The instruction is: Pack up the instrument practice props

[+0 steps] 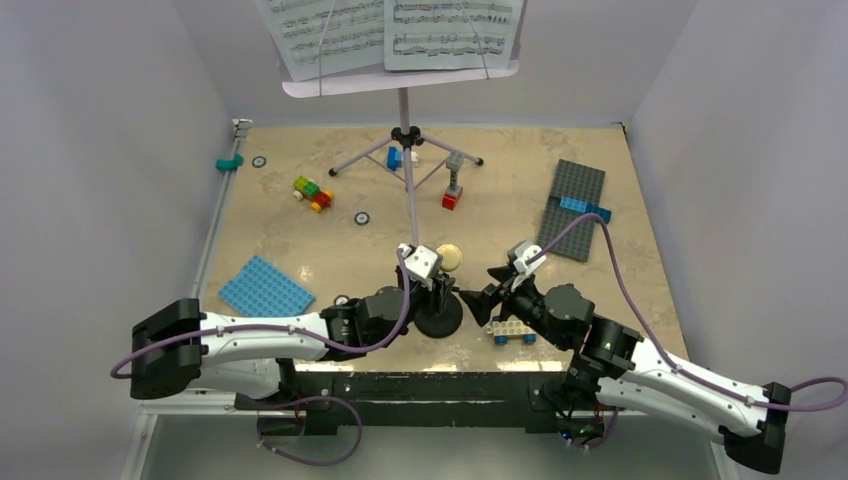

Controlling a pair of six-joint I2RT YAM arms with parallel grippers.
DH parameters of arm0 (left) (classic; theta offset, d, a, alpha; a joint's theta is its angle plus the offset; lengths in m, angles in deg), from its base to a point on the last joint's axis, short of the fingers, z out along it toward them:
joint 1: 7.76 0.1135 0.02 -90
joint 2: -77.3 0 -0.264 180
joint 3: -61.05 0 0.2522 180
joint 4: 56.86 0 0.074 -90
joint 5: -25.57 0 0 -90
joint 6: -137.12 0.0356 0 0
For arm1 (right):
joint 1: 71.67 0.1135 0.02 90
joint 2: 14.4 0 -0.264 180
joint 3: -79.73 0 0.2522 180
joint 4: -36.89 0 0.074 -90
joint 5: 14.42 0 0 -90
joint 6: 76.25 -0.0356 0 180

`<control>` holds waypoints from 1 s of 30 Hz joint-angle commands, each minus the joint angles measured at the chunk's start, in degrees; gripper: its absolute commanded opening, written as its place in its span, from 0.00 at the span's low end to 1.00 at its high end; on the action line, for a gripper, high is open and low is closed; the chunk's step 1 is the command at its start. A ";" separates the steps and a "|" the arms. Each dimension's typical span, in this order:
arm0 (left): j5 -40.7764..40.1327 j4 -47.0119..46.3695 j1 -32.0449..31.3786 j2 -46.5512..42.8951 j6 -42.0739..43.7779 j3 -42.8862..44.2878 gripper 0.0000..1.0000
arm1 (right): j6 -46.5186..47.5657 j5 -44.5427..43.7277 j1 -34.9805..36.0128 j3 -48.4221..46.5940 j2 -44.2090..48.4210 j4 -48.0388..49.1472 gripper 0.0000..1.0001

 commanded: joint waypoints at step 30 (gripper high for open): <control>17.55 -4.17 -0.66 -10.71 10.11 -10.96 0.00 | 24.48 4.44 3.94 4.73 -15.17 43.37 0.70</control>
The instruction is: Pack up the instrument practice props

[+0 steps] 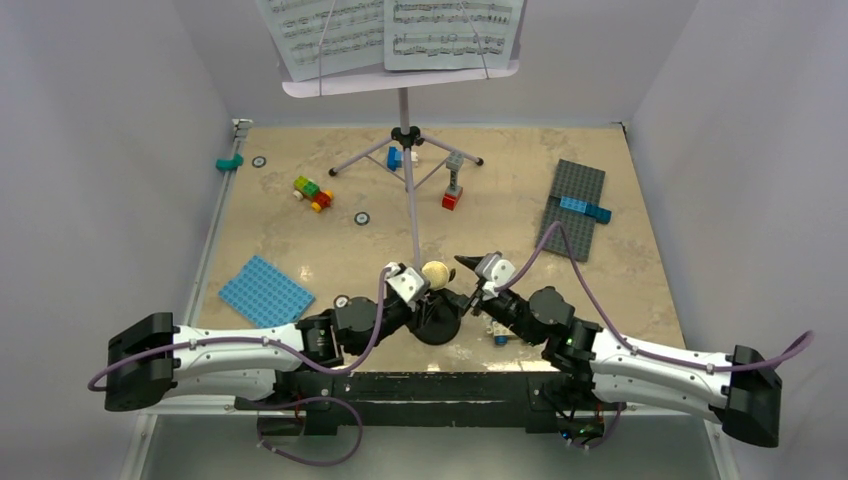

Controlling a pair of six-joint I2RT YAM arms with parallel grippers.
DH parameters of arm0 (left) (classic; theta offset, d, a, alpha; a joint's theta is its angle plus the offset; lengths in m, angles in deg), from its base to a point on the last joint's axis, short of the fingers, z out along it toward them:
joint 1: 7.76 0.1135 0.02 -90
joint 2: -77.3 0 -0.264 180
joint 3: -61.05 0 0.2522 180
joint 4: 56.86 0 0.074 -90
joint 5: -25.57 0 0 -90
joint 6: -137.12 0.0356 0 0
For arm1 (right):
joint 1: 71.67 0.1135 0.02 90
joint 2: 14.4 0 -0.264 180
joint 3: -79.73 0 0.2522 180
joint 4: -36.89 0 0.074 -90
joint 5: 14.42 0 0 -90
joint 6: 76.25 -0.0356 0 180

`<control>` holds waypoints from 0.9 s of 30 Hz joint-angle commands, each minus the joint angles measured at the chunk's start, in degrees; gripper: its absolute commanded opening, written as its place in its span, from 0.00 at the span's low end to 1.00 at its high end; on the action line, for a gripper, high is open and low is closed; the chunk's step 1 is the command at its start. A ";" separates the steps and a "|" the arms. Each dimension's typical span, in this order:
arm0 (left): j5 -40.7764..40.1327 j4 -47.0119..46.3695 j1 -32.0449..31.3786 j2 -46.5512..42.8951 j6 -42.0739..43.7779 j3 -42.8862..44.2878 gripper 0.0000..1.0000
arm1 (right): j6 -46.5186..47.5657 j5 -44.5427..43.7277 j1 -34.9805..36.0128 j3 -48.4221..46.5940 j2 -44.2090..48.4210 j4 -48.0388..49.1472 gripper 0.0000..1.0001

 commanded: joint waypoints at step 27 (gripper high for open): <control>3.65 6.28 0.02 0.47 1.40 -0.36 0.00 | 16.28 -11.18 2.08 -3.44 -7.21 18.50 0.00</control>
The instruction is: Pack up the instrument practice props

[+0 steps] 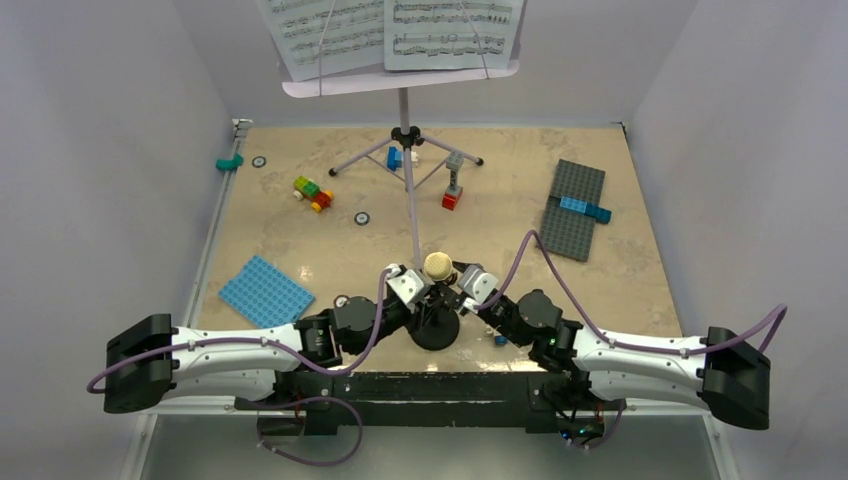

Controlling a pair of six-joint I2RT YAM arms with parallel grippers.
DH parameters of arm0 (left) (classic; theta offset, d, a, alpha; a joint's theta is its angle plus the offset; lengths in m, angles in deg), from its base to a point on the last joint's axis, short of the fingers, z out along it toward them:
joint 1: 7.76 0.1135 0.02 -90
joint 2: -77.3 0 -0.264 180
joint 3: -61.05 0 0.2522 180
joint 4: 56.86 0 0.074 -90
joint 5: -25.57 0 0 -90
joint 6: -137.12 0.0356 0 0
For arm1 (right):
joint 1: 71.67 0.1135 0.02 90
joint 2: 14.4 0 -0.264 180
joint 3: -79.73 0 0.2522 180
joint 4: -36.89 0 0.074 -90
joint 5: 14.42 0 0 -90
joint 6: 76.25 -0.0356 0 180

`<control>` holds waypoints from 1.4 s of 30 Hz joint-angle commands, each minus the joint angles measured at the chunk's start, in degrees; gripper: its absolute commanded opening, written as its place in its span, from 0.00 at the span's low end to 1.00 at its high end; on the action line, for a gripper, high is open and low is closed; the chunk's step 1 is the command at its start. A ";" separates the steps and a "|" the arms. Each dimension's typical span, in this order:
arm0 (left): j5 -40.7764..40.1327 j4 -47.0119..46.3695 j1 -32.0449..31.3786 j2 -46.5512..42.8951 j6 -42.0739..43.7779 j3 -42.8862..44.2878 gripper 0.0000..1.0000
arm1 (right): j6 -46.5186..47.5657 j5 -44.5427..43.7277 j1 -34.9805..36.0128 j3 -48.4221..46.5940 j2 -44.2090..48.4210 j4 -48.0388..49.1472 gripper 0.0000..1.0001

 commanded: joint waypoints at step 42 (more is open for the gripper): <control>-6.31 11.30 -0.90 -1.10 -2.25 11.27 0.72 | -26.32 -18.70 0.02 -13.56 23.20 -49.86 0.00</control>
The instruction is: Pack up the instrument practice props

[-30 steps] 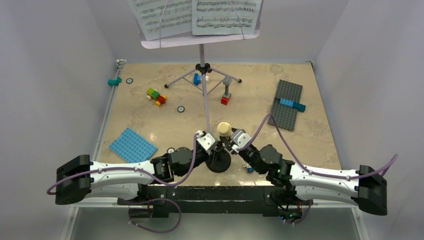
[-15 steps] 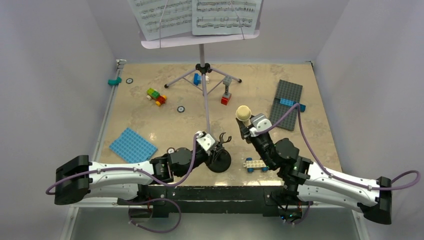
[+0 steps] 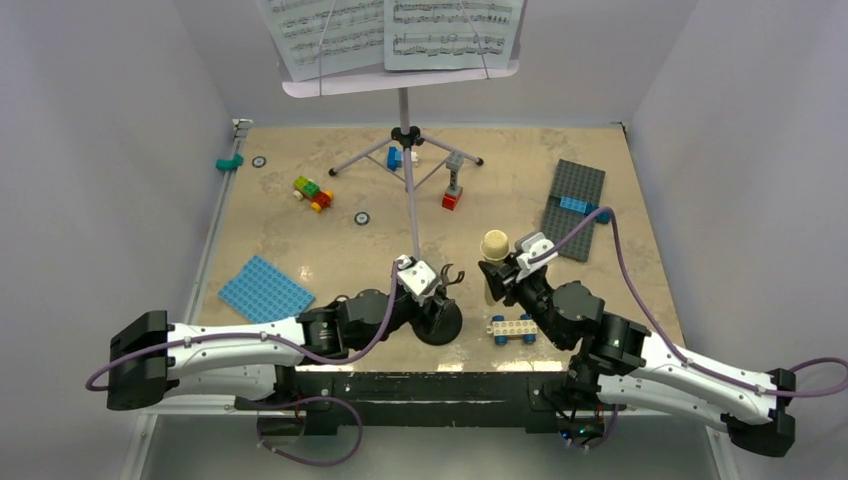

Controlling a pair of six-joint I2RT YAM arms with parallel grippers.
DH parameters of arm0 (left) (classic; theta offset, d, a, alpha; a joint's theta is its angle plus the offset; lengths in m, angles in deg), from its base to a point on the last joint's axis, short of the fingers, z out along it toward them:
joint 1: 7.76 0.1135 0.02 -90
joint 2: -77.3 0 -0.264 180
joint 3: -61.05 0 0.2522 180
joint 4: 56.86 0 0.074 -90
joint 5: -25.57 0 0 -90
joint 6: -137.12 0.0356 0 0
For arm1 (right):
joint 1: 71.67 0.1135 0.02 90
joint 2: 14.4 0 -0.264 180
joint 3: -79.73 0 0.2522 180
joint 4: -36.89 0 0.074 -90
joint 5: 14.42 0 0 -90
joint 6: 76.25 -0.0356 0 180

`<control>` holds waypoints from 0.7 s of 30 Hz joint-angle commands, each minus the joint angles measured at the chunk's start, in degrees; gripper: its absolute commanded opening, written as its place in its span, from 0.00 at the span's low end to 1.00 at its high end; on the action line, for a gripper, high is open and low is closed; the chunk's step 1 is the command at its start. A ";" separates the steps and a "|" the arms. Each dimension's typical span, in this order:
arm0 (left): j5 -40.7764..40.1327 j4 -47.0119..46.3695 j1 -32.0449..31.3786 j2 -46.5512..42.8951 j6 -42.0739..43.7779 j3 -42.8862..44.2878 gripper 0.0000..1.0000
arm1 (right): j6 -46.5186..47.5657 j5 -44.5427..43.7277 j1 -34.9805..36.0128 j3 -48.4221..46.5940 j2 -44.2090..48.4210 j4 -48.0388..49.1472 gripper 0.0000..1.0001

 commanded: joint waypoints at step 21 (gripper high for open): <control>6.87 -14.82 -0.17 -6.39 -6.31 -16.32 0.69 | -14.35 5.21 0.08 1.81 7.31 -11.88 0.00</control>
